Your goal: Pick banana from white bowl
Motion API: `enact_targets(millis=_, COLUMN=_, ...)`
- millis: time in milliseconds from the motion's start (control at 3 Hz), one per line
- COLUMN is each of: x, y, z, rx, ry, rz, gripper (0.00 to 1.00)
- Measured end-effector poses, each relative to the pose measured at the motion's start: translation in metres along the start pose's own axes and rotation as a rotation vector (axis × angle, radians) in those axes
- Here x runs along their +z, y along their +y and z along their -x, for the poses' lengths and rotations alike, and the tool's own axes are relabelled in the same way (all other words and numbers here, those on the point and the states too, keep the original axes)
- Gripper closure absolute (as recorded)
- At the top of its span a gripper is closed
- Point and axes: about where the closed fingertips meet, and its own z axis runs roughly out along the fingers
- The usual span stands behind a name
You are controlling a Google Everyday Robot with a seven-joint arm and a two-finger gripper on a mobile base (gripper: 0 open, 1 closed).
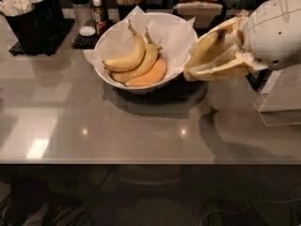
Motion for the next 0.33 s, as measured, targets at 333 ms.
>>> enact_targets(millis=333, x=0.0000, y=0.0000, z=0.0000, rx=0.000, ry=0.000, rz=0.000, gripper=1.00)
